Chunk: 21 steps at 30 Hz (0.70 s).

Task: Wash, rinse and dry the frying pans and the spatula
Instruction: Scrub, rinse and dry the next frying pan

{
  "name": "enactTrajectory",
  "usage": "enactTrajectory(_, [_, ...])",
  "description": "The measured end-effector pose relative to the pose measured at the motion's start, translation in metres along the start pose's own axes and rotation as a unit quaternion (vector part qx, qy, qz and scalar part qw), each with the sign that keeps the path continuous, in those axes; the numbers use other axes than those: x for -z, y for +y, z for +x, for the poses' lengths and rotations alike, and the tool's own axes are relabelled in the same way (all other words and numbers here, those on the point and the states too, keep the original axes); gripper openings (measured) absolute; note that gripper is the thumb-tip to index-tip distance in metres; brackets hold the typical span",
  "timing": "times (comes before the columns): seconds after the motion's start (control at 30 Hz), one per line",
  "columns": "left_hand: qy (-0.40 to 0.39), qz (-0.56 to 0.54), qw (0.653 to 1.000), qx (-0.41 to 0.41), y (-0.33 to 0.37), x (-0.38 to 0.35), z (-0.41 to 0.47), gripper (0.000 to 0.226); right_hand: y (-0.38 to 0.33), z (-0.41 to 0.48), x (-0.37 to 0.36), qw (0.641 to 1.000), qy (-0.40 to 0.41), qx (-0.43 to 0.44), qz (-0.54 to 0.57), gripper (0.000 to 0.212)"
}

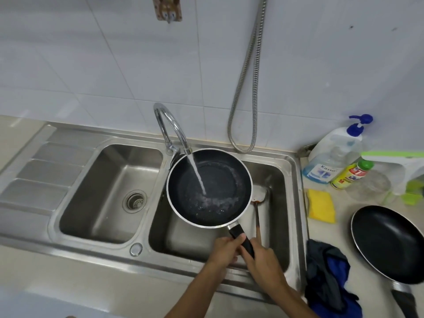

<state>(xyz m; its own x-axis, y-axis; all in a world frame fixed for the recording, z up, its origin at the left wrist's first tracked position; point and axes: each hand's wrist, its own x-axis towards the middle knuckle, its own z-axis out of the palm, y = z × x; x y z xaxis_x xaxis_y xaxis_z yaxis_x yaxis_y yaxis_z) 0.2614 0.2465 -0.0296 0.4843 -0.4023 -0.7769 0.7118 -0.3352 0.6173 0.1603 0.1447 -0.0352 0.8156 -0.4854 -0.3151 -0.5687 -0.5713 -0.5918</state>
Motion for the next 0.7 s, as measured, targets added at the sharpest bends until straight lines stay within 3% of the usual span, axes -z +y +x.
enactTrajectory(0.23, [-0.006, 0.013, 1.0, 0.003, -0.019, 0.006, -0.003, 0.022, 0.003, -0.009, 0.003, 0.999, -0.032, 0.027, -0.017, 0.044])
enactTrajectory(0.4, [-0.029, 0.031, 0.999, 0.002, -0.026, -0.026, 0.004, 0.038, 0.021, -0.022, 0.023, 0.999, 0.002, -0.005, -0.04, 0.043])
enactTrajectory(0.6, [-0.026, 0.018, 0.999, -0.001, -0.009, -0.021, 0.01, 0.025, 0.011, -0.008, 0.021, 0.999, 0.01, -0.003, -0.048, 0.059])
enactTrajectory(0.7, [-0.022, 0.0, 1.0, 0.002, -0.009, -0.007, 0.009, 0.025, 0.007, -0.002, 0.01, 0.998, 0.005, 0.021, -0.062, 0.084])
